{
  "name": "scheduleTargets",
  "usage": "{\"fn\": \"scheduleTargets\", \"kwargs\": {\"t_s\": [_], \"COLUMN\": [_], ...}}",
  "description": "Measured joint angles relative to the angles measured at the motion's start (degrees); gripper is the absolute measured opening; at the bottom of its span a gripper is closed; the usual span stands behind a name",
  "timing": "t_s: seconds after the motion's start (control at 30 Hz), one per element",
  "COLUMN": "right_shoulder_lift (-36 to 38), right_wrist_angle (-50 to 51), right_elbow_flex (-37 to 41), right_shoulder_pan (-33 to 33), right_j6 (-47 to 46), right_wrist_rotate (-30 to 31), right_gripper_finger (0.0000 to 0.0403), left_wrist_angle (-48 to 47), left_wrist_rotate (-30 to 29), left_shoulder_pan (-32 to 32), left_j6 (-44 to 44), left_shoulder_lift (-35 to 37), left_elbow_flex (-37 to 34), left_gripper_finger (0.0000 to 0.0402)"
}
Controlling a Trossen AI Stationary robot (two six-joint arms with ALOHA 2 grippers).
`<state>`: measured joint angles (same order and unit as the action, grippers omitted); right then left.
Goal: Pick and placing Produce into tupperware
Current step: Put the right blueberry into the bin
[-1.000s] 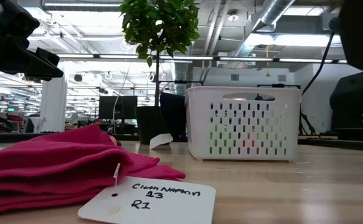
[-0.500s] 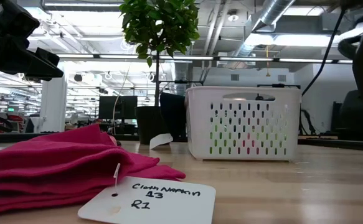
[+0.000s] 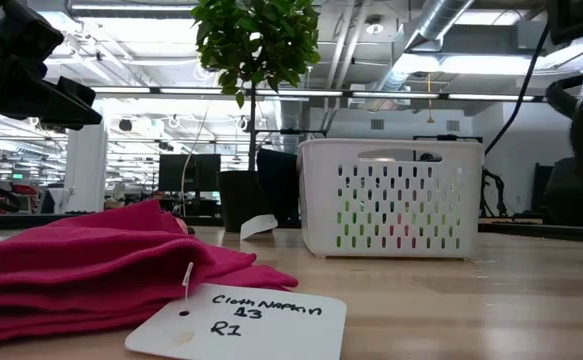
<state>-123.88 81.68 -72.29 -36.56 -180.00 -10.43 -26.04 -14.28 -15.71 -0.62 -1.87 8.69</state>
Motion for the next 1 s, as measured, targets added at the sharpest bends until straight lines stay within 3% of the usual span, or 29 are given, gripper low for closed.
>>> {"fn": "scheduleTargets", "kwargs": {"t_s": [0.33,0.77,1.0], "right_shoulder_lift": [0.0,0.0,0.0], "right_wrist_angle": [-0.6,-2.1,-2.4], "right_elbow_flex": [0.6,0.6,0.5], "right_shoulder_pan": [2.2,2.0,1.9], "right_j6": [0.0,0.0,0.0], "right_wrist_rotate": [0.1,0.2,-0.3], "right_gripper_finger": [0.0238,0.0088,0.004], "left_wrist_angle": [0.0,0.0,0.0], "left_wrist_rotate": [0.0,0.0,0.0], "left_shoulder_pan": [0.0,0.0,0.0], "left_j6": [0.0,0.0,0.0], "left_shoulder_lift": [0.0,0.0,0.0], "left_elbow_flex": [0.0,0.0,0.0], "left_gripper_finger": [0.01,0.01,0.01]}}
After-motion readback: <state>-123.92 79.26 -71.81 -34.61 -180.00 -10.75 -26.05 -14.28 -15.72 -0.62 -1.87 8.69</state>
